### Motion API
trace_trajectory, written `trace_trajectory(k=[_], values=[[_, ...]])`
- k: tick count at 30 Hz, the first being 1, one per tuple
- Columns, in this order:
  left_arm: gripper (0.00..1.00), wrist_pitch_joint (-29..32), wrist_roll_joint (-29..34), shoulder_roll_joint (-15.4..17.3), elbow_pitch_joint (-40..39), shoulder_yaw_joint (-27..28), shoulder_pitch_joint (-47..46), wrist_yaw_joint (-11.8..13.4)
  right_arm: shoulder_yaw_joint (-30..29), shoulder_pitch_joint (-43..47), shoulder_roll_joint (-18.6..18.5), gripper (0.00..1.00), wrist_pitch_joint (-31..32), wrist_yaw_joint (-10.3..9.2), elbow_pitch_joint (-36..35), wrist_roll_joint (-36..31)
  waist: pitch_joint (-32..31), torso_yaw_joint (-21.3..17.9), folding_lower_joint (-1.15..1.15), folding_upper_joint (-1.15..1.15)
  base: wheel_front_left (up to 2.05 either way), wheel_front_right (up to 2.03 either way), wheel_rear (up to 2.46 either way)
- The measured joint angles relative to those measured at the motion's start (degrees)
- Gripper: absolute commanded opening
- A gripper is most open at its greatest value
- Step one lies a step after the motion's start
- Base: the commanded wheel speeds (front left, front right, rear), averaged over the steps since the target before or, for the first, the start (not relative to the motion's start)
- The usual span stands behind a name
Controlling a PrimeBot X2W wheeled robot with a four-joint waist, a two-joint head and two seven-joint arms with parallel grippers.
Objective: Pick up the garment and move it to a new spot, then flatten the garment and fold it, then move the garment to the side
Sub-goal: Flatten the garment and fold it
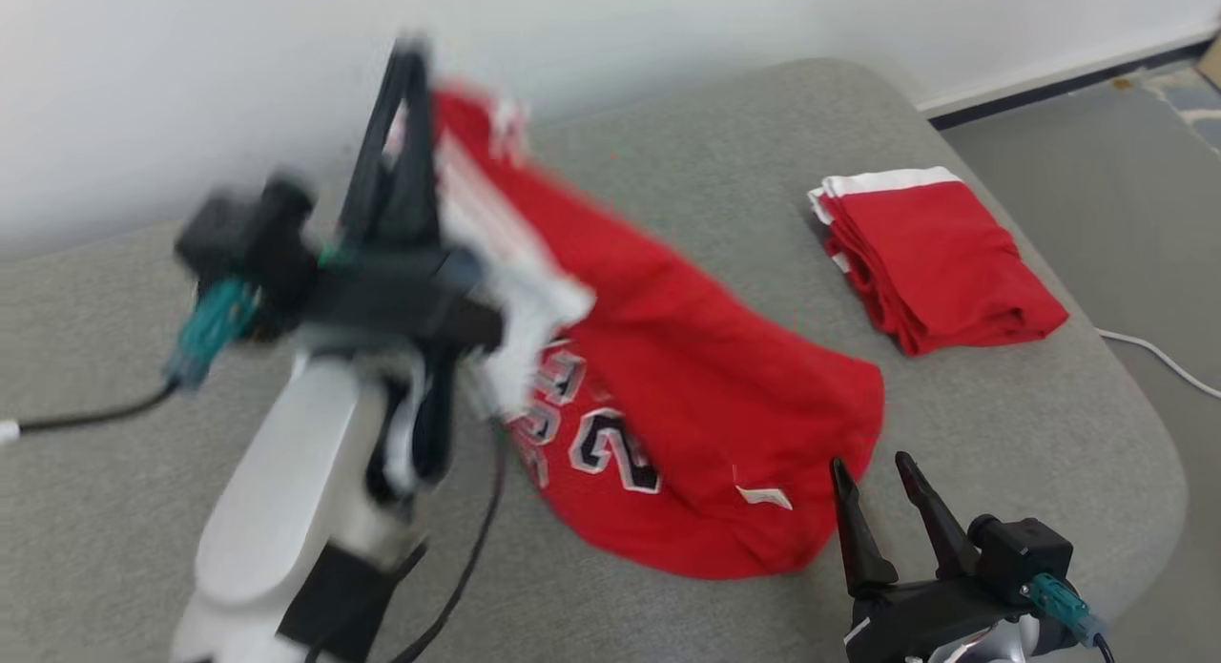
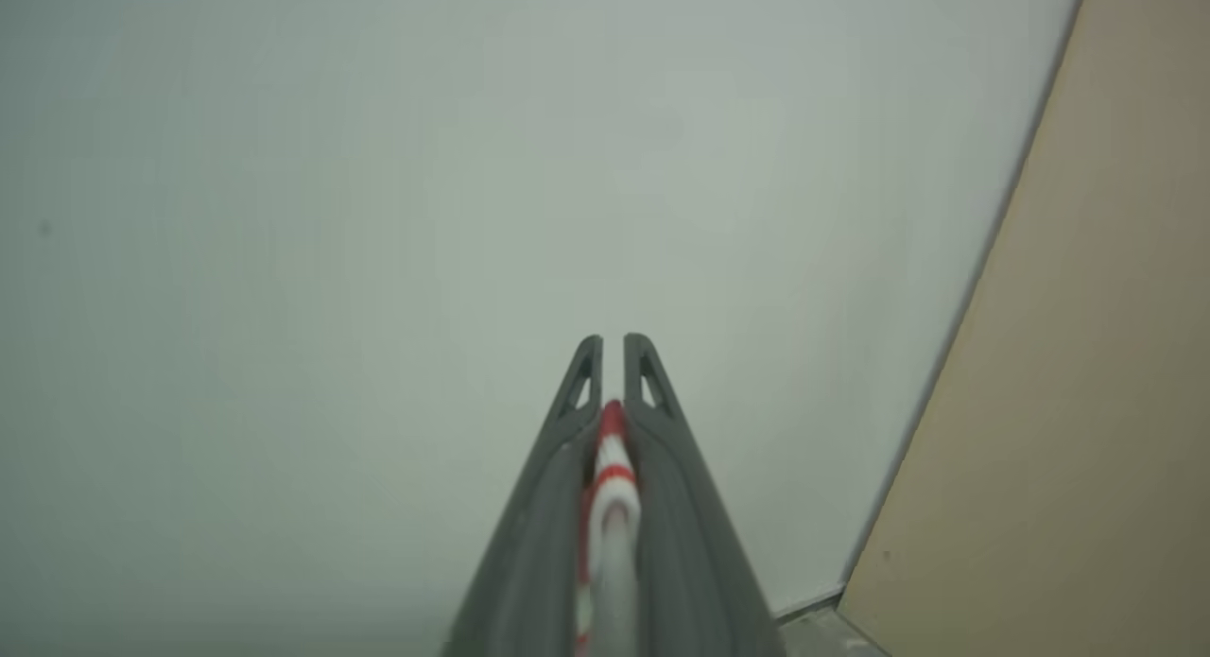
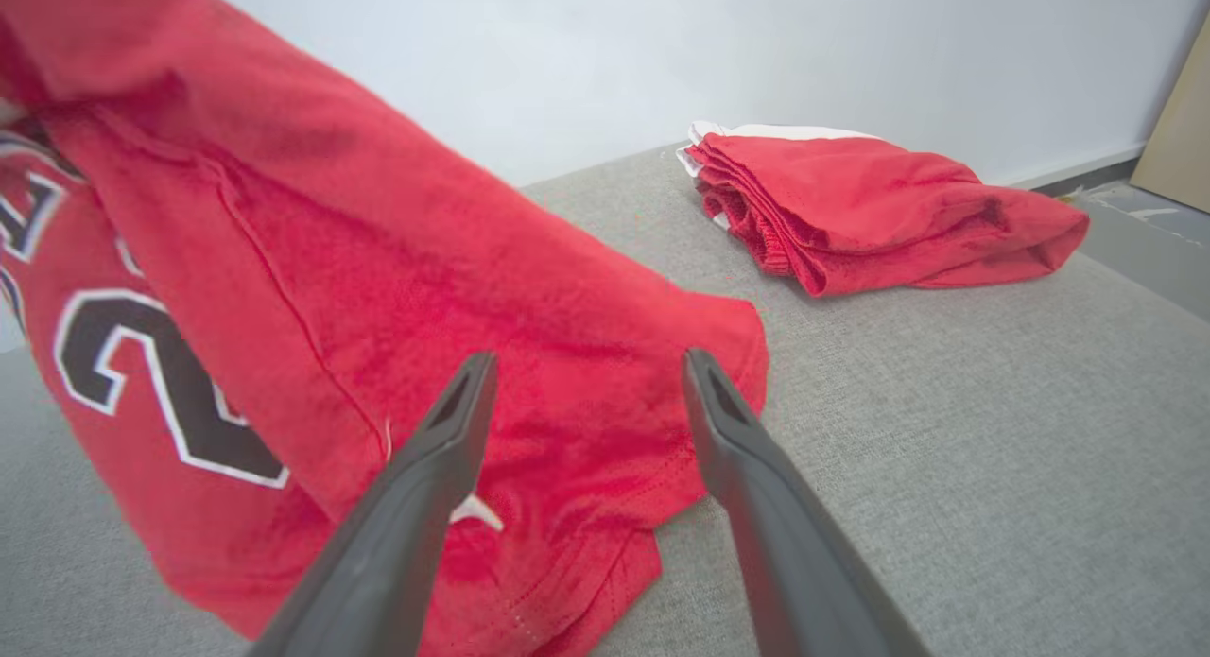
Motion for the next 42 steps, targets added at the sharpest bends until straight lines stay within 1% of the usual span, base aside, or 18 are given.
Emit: trace_trajectory(k=[3,6,11,14,18,21,25,28,31,33,34,35,36,39,42], values=[[0.00,0.00,-0.64,1.99,3.49,3.64,8.32,1.12,-0.27,0.10,0.00,1.00,0.26,0.00,-0.67,-0.53,0.18,1.49,0.00,0.00,0.00,0.00,0.00],[0.00,0.01,-2.30,2.69,5.25,8.75,15.56,1.69,-0.45,0.27,0.02,1.00,0.79,0.00,-1.23,-1.09,0.30,3.08,0.00,0.00,0.00,0.00,0.00],[0.00,0.00,-3.18,2.19,4.82,16.50,23.11,1.19,-0.69,0.96,0.02,1.00,1.87,0.00,-2.10,-2.23,0.15,5.91,0.00,0.00,0.00,0.00,0.00],[0.00,-0.01,-3.12,1.15,3.42,18.91,25.91,0.35,-0.78,1.24,-0.02,1.00,2.74,0.00,-2.81,-2.70,-0.26,7.59,0.00,0.00,0.00,0.00,0.00],[0.00,0.00,-2.70,-0.29,0.49,18.89,28.08,-0.62,-0.90,1.89,0.02,1.00,3.72,0.00,-3.60,-3.12,-1.22,9.68,0.00,0.00,0.00,0.00,0.00],[0.00,0.01,-1.72,-0.81,-3.08,17.18,29.44,-0.27,-0.97,2.69,0.01,1.00,4.27,0.00,-4.12,-3.36,-2.17,11.01,0.00,0.00,0.00,0.00,0.00],[0.00,1.63,-0.25,-1.42,-9.61,14.75,32.69,2.32,-1.24,3.60,0.02,1.00,4.79,0.00,-4.91,-3.66,-3.40,12.53,0.00,0.00,0.00,0.00,0.00],[0.00,3.31,0.76,-1.33,-12.82,14.29,35.98,4.77,-1.34,3.77,-0.01,1.00,5.19,0.00,-5.38,-3.66,-4.01,13.44,-0.01,0.00,0.00,0.00,0.00],[0.00,4.63,0.74,-0.36,-12.92,15.17,37.96,6.48,-1.33,3.78,0.01,1.00,5.26,0.00,-5.67,-3.67,-4.26,14.08,0.00,0.00,0.00,0.00,0.00],[0.00,5.31,0.75,0.63,-10.83,15.51,37.79,6.41,-1.23,3.77,0.02,1.00,5.33,0.00,-5.84,-3.66,-4.19,14.25,-0.01,0.00,0.00,0.00,0.00],[0.21,5.82,0.89,1.26,-9.16,15.37,37.27,6.20,-1.21,3.76,0.01,1.00,5.33,0.00,-5.95,-3.66,-4.10,14.28,0.00,0.00,0.00,0.00,0.00],[0.45,6.04,1.09,1.91,-7.19,15.19,36.37,5.86,-1.21,3.72,-0.01,1.00,5.35,0.00,-6.02,-3.66,-3.99,14.30,-0.01,0.00,0.00,0.00,0.00],[1.00,6.06,1.38,2.34,-4.76,15.24,35.11,5.61,-1.14,3.66,-0.01,1.00,5.50,0.00,-6.05,-3.66,-3.88,14.29,0.00,0.00,0.00,0.00,0.00],[1.00,5.35,1.91,3.23,2.18,15.28,31.82,4.98,-0.59,3.48,0.02,1.00,5.76,0.00,-6.36,-3.66,-3.59,14.03,0.00,0.00,0.00,0.00,0.00],[1.00,3.41,2.26,3.96,7.36,16.45,29.91,4.90,-0.62,3.37,0.00,1.00,5.77,0.00,-6.73,-3.69,-3.23,13.58,0.00,0.00,0.00,0.00,0.00]])
